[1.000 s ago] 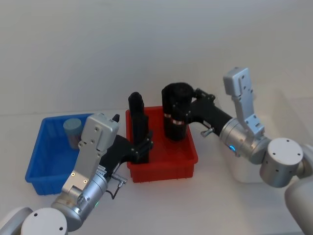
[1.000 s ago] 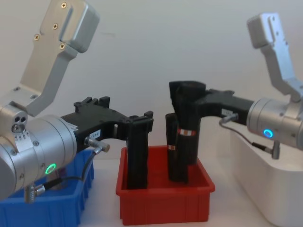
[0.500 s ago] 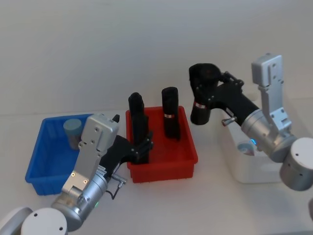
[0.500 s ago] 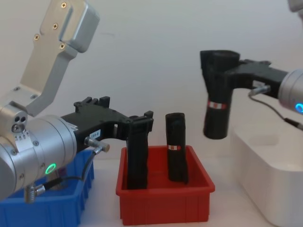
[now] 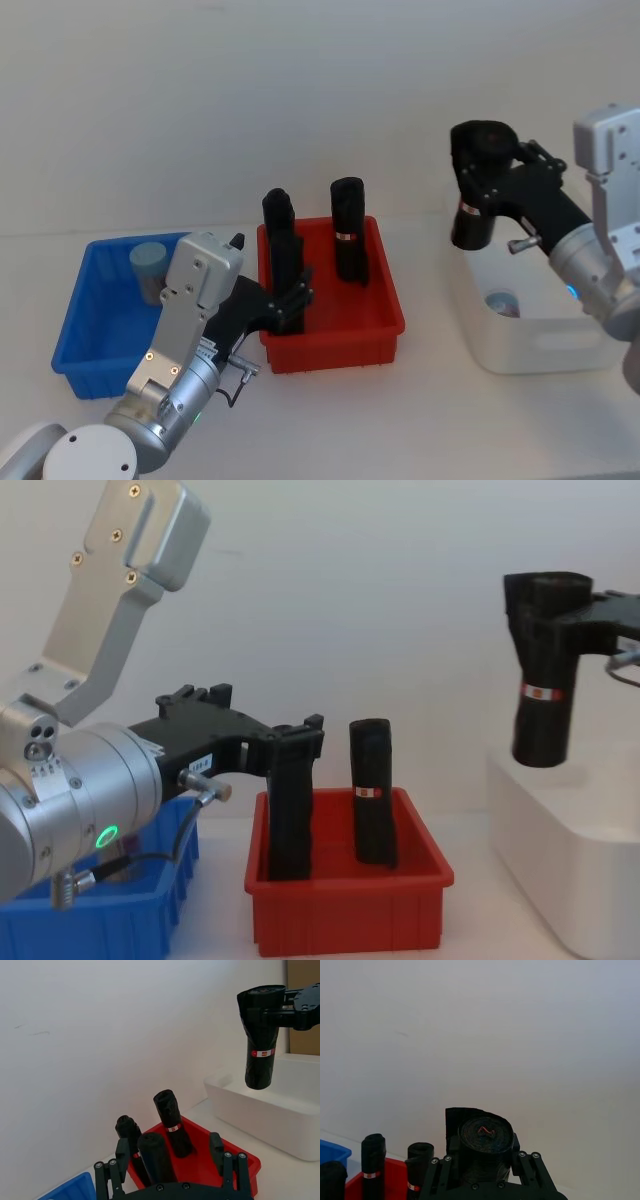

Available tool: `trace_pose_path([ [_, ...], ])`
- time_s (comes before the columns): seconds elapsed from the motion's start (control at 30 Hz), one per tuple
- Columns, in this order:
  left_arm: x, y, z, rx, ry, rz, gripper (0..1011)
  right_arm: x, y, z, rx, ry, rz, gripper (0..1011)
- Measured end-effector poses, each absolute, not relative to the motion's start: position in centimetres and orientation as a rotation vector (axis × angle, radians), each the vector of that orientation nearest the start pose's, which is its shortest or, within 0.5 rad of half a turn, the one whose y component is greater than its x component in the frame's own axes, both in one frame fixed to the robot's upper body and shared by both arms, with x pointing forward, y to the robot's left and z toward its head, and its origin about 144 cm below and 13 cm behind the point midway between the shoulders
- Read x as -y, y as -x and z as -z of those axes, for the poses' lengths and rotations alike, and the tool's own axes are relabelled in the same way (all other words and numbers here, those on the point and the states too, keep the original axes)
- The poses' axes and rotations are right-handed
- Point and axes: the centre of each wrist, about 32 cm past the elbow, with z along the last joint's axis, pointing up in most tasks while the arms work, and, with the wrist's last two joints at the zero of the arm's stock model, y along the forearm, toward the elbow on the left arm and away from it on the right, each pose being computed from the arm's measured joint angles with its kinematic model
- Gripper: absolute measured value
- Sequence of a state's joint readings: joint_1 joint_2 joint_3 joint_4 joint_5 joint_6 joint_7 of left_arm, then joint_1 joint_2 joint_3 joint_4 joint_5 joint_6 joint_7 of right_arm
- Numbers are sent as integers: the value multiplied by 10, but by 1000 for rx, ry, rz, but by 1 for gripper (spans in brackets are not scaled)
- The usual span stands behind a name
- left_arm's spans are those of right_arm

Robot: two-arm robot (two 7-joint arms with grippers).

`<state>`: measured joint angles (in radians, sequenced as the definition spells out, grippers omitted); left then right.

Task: Pick the cotton swabs from the blue box and place them into the white box.

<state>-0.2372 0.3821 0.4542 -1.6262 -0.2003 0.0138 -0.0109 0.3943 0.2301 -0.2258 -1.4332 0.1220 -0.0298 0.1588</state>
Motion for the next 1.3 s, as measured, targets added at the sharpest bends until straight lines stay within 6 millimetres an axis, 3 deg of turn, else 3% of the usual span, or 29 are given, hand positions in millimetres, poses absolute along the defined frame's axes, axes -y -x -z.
trace_pose_path([
  [0.3,-198,-492,-1204,268,-61,-1124,1004,250,-547,-1237,303,-14,1297,547],
  [0.87,-198,-492,-1204,268,-61,-1124,1004,262,-540,-1234,291,-13,1316,1000],
  [1.3,-198,-492,-1204,268,-61,-1124,1004,264,-539,-1233,298,-24,1307,1001],
])
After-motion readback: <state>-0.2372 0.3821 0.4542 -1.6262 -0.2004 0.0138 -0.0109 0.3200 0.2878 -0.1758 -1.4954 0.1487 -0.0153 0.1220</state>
